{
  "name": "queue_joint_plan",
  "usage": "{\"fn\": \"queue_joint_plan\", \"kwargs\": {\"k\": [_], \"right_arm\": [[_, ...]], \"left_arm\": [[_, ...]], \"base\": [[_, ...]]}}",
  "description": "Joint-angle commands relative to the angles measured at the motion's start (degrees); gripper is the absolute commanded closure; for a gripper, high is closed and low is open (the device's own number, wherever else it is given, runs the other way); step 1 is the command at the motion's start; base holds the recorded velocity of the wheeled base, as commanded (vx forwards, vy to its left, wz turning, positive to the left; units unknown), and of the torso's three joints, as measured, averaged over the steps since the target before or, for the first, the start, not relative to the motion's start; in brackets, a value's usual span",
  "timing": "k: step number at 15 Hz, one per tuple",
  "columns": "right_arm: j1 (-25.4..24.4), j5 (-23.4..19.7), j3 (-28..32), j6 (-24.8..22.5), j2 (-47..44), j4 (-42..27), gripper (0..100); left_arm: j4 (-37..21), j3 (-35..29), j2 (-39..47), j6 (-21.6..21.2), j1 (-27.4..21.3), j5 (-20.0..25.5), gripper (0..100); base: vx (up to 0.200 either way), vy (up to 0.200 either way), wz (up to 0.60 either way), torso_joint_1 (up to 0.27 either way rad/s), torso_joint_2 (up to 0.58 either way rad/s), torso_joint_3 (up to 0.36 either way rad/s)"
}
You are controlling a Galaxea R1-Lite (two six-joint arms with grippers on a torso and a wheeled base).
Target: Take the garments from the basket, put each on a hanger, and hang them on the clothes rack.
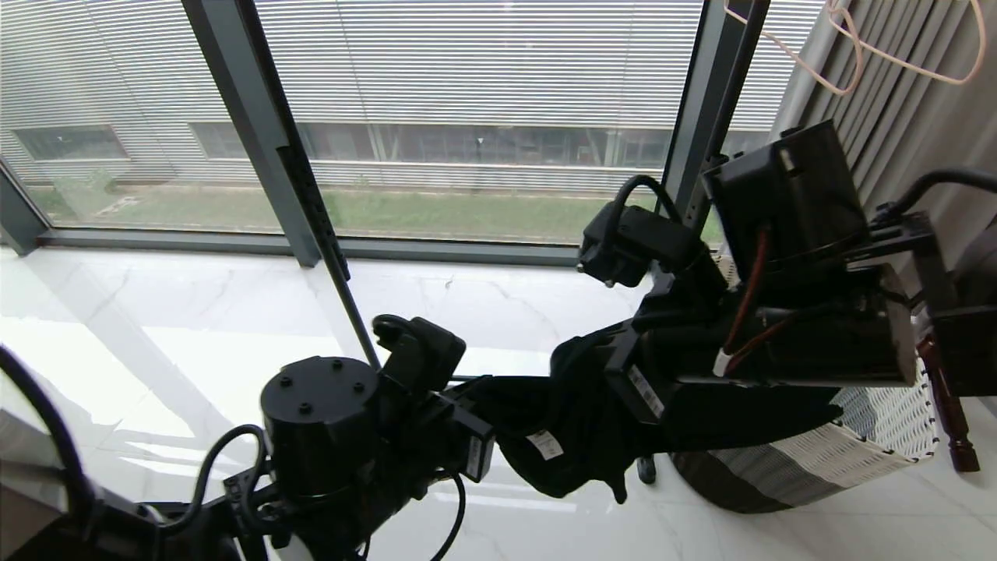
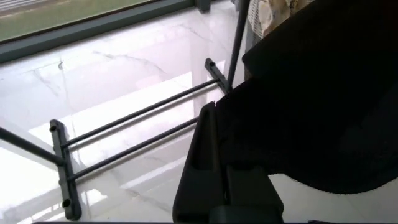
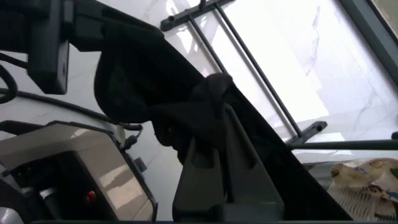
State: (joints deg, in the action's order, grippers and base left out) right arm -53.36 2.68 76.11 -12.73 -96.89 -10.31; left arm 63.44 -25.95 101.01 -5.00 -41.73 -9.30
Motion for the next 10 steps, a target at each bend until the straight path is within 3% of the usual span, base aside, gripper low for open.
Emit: {"fn": "queue_joint_plan", "kwargs": {"k": [1, 4, 6, 10], "right_arm": [[-1.49, -0.31, 2.73, 0.07, -7.35, 2.67, 100], [-1.22, -0.22, 4.14, 0.69, -8.14, 2.67, 100], [-0.26, 0.13, 2.47, 2.88, -6.2, 2.67, 100], [3.26, 0.22, -5.62, 3.32, 2.14, 2.67, 100]], "left_arm": [[-1.3, 8.64, -14.26, -0.01, 4.46, -0.45, 100], [-10.62, 10.4, -19.45, -0.71, 8.15, -0.54, 100], [-12.99, 9.61, -16.99, -4.93, 8.07, -0.89, 100], [-12.64, 5.56, -12.68, -10.82, 1.21, -0.81, 100]], "base": [[0.0, 0.0, 0.0, 0.0, 0.0, 0.0], [0.0, 0.0, 0.0, 0.0, 0.0, 0.0], [0.0, 0.0, 0.0, 0.0, 0.0, 0.0], [0.0, 0.0, 0.0, 0.0, 0.0, 0.0]]}}
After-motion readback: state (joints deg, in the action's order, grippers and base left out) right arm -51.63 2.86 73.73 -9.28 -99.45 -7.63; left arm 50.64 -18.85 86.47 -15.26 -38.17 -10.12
